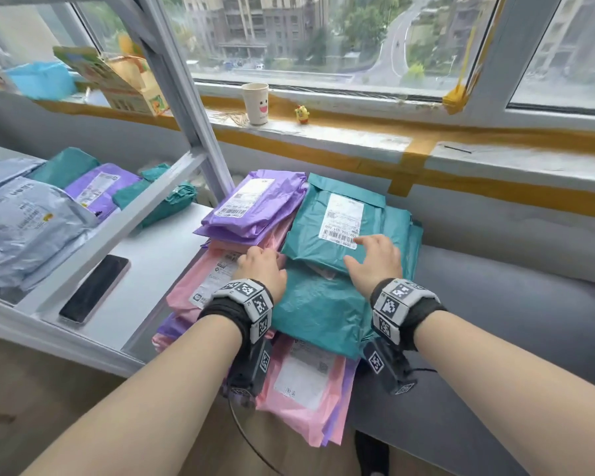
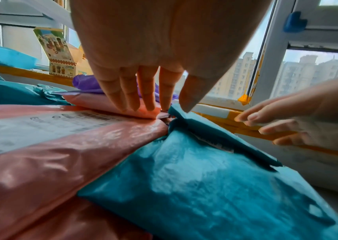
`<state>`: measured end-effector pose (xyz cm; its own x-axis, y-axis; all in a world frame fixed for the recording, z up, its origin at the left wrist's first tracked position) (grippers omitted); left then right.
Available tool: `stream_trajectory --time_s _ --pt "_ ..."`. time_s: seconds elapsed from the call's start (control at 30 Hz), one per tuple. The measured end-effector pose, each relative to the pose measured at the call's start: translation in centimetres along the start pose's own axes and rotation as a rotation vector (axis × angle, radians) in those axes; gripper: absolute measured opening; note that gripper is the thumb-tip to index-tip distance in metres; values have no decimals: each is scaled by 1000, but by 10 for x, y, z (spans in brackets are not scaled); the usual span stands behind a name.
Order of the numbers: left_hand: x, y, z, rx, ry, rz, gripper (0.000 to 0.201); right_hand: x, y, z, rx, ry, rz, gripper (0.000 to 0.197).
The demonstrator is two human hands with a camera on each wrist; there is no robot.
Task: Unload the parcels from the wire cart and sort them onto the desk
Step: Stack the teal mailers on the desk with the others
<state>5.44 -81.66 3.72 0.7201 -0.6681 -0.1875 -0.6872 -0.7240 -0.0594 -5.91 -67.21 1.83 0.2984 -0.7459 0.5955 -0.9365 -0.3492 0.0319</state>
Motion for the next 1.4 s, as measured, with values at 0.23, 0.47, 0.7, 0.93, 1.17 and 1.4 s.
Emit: stream_trajectory --time_s 0.23,0.47,0.7,0.93,1.17,1.4 --pt "-1 3 19 158 59 39 47 0 -3 23 417 -200 -160 63" --pt "-1 -1 6 123 43 79 40 -3 0 13 376 -109 -116 58" --pt "-14 -20 -21 67 -13 180 40 -1 -24 -18 199 -38 -88 46" --pt "-52 -48 -33 64 -35 446 44 -28 -66 -66 31 22 95 43" --pt "-121 -91 -26 138 -55 687 42 -85 -121 -131 -134 29 317 37" --pt "-197 -148 -21 174 -82 887 43 -134 -172 -192 -294 52 458 26"
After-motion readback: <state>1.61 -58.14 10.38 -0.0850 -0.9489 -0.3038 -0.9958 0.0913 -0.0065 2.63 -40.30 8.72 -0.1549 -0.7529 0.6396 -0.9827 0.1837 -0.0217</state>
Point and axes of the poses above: each hand's wrist, its own y-axis towards the middle knuckle, its own z-axis out of the palm, x = y × z, the point moved 1 cm from there along y, towards the middle knuckle, and after that the axes turned 9 degrees about -x, right-handed, at the moved point
